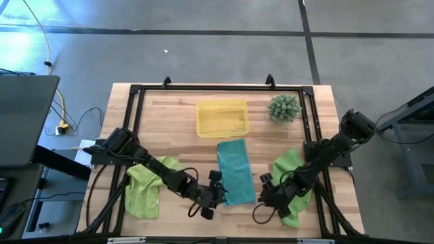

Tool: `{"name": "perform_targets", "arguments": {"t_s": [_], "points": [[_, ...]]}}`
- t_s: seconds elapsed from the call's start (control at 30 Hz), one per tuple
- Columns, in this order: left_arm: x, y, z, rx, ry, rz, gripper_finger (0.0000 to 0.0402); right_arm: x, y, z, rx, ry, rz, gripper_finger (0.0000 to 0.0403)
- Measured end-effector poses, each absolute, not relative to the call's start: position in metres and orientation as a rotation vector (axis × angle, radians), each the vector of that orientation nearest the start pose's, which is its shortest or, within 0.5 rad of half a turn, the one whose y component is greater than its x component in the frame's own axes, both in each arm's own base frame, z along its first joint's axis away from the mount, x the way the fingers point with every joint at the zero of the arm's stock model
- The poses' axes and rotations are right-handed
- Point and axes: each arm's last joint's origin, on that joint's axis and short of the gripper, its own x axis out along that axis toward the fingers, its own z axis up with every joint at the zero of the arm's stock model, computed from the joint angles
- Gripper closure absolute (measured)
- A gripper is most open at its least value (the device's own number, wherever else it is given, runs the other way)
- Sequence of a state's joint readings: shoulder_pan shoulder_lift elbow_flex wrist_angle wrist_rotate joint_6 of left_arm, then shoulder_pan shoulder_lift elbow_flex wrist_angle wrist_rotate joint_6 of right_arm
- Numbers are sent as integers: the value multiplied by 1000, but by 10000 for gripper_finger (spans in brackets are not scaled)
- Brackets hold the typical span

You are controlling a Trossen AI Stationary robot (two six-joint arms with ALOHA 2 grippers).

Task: Roll microfiber towels into tight, uniform cylinder then place into a basket
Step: Roll the blue microfiber cloth

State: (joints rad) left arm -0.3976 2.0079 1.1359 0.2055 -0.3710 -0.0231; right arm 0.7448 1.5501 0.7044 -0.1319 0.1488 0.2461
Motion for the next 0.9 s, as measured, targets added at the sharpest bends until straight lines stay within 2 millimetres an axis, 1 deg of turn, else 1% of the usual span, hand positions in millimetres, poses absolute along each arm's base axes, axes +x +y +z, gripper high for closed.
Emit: {"name": "perform_targets", "arguments": {"t_s": [0.17,0.27,0.37,0.47,0.57,0.9], "points": [[388,-156,147,214,578,-30,250,208,186,147,-206,902,451,205],[390,-160,151,197,575,-110,252,208,186,147,-194,905,445,205],[389,-158,147,189,625,-205,252,208,186,147,-198,904,447,205],[385,-153,140,197,717,-237,252,208,186,147,-201,904,448,205],[383,-148,136,253,771,-229,252,208,186,146,-202,904,448,205],[386,-129,133,504,801,-287,252,208,186,146,-202,903,447,205]]}}
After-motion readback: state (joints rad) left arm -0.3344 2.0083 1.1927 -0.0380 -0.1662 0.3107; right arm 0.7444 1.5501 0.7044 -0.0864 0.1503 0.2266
